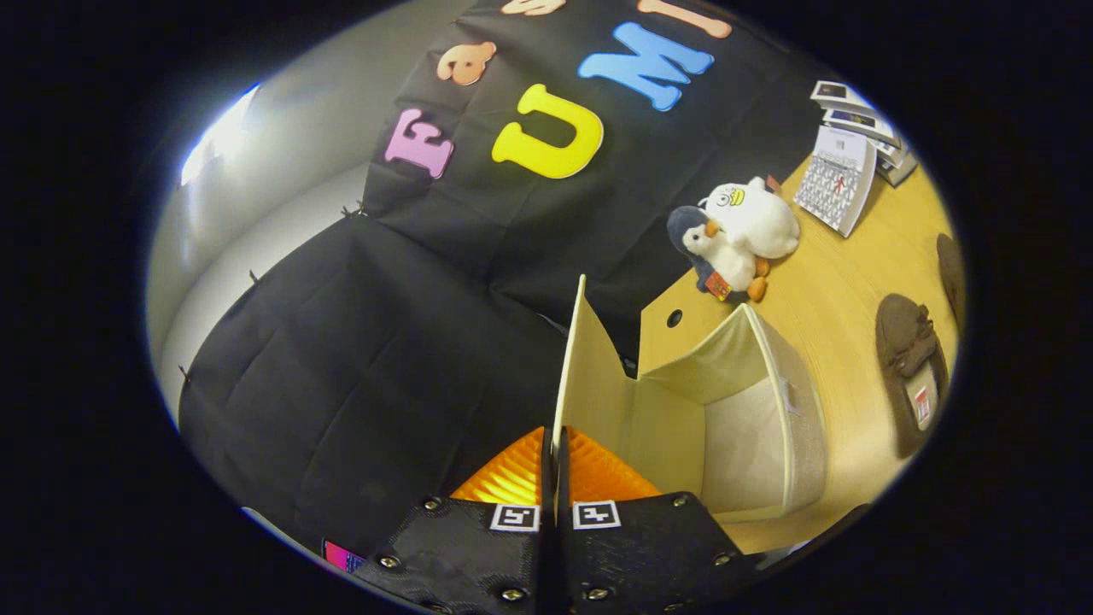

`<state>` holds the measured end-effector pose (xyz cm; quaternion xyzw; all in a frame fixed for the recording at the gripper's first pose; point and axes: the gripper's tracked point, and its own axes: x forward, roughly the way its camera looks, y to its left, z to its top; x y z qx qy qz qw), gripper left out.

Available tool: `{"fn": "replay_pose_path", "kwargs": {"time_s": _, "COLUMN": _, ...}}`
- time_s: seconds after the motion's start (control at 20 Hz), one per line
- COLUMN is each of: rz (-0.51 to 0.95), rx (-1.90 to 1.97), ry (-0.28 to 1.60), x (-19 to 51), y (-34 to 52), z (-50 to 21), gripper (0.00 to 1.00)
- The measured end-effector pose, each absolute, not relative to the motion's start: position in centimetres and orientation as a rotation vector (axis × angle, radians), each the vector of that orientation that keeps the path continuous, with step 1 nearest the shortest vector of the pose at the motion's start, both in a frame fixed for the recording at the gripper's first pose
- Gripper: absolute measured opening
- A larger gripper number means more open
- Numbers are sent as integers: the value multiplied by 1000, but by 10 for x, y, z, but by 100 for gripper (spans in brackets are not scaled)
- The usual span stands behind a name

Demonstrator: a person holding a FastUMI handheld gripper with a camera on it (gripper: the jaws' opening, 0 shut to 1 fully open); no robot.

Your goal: Open the storage box then place both shoes into the box .Put the left shoe in first, then the right shoe, with the right side of both shoes facing outward in a uniform manner.

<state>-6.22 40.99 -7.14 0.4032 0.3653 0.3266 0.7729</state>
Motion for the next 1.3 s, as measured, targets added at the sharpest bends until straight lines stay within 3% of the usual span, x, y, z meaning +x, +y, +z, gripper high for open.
{"fn": "replay_pose_path", "kwargs": {"time_s": 0.8, "rz": 866, "rx": 676, "ry": 831, "x": -108, "y": 578, "z": -67, "gripper": 3}}
{"fn": "replay_pose_path", "kwargs": {"time_s": 0.85, "rz": 890, "rx": 668, "ry": 820, "x": -108, "y": 584, "z": -65, "gripper": 7}}
{"fn": "replay_pose_path", "kwargs": {"time_s": 1.0, "rz": 903, "rx": 610, "ry": 734, "x": -102, "y": 576, "z": -52, "gripper": 99}}
{"fn": "replay_pose_path", "kwargs": {"time_s": 1.3, "rz": 841, "rx": 471, "ry": 584, "x": -62, "y": 508, "z": -43, "gripper": 97}}
